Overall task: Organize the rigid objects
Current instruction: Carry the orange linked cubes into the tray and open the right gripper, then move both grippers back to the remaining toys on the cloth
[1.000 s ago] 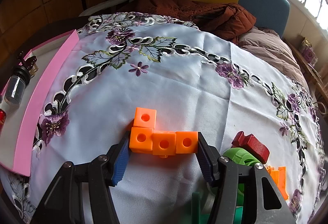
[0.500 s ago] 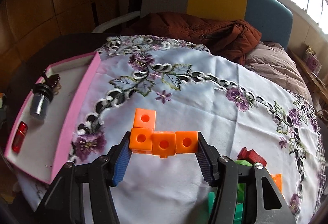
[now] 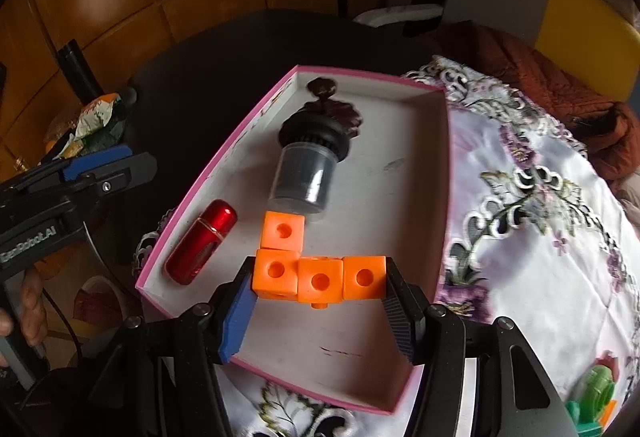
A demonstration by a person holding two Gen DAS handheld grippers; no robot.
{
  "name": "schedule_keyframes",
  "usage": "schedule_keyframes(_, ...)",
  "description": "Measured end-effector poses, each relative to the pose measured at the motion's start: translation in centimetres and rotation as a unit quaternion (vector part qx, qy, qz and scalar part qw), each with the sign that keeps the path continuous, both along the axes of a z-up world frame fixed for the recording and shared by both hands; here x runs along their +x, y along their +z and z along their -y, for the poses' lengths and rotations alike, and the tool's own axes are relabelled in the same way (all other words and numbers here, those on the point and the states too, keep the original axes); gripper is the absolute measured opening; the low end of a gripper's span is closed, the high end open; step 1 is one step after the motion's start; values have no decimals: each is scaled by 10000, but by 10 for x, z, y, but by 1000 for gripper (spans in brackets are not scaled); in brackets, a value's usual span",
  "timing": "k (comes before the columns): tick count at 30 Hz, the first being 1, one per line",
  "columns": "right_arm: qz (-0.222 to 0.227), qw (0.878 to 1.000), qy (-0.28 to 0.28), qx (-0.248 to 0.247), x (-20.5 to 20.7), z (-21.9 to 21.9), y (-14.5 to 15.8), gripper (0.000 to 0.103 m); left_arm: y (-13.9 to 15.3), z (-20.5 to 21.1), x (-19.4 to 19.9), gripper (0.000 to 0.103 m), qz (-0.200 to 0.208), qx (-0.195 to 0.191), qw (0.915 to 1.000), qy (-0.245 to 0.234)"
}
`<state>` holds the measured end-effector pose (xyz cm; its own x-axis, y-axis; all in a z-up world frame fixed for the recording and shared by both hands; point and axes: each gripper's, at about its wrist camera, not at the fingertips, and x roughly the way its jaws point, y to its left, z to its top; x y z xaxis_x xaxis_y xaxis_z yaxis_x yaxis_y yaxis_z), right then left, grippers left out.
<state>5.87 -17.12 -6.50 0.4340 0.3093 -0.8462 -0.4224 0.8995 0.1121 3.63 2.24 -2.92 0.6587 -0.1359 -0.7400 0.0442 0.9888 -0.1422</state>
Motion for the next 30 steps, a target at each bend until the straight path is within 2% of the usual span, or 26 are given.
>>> schedule_keyframes(3, -175, 9998, -80, -68, 10, -16, -19, 60, 0, -2, 1, 43, -30, -3, 10000, 11)
schedule_keyframes(6, -149, 9997, -178, 51, 12, -21, -22, 62, -1, -3, 1, 43, -24, 26, 10000, 23)
schedule_keyframes(14, 220, 9976, -410, 517, -7, 3, 8, 77, 0, -1, 0, 43, 30, 79, 10000, -5)
schedule_keyframes(20, 574, 9926, -870, 624, -28, 45, 32, 82, 6, 10, -5, 43, 149, 199, 9996, -156)
schedule_keyframes(25, 733, 9866, -1399, 407, -43, 90, 43, 84, 10, 24, -9, 43, 193, 293, 9987, -375)
schedule_keyframes(30, 811, 9726, -2174, 171, -56, 157, 50, 86, 13, 41, -13, 43, 212, 359, 9967, -698)
